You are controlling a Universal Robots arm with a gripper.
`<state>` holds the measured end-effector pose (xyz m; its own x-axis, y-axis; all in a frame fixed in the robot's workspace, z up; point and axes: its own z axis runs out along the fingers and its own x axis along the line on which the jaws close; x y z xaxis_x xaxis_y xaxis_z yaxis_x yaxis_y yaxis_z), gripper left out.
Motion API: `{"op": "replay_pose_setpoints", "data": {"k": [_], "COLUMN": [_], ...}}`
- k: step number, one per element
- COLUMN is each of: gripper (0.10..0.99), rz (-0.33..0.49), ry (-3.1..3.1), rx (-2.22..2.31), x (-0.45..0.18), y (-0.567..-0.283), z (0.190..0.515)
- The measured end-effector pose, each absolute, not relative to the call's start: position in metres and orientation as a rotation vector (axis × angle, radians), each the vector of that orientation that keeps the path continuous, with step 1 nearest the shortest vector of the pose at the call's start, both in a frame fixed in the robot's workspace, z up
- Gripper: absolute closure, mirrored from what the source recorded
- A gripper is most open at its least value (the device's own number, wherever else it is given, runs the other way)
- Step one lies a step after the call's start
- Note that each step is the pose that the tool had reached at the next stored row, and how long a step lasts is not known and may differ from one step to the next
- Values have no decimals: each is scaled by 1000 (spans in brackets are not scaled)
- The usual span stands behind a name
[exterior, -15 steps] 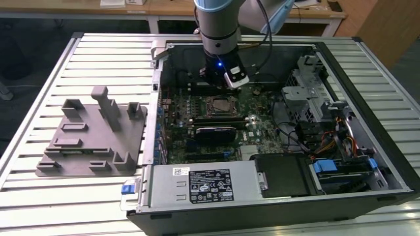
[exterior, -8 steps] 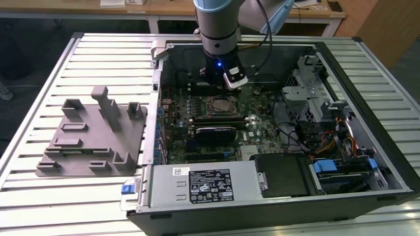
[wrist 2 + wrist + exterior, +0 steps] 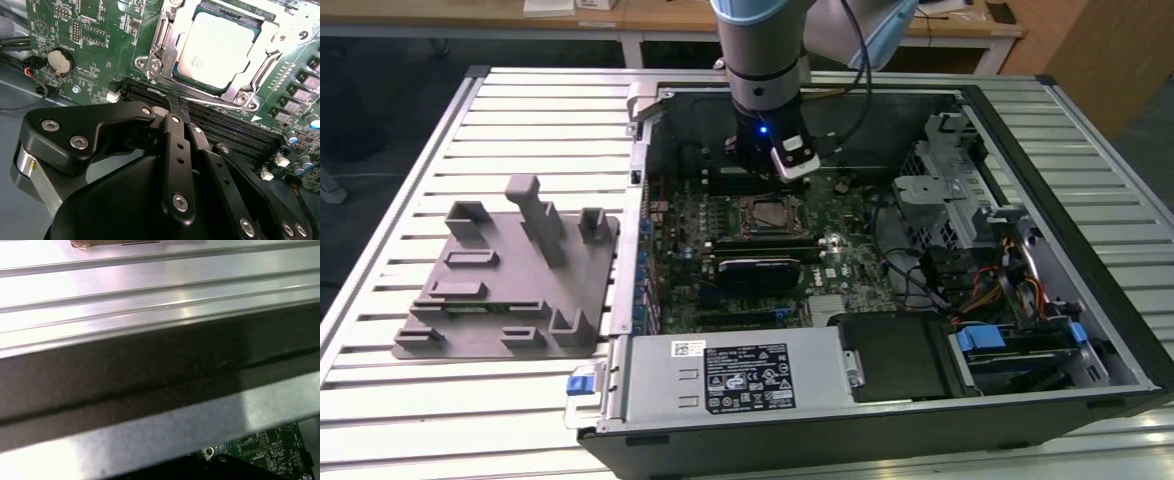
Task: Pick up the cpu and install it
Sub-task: 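Install the first cpu locking lever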
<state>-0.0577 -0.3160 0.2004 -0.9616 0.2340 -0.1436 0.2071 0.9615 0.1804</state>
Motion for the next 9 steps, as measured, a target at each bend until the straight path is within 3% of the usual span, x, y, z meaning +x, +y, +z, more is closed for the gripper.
{"op": "replay_pose_setpoints", "data": {"k": [9], "gripper": [980], "rz": [236], "ry": [2947], "rx": [334], "x": [-58], "y": [-320], "z": [198]}}
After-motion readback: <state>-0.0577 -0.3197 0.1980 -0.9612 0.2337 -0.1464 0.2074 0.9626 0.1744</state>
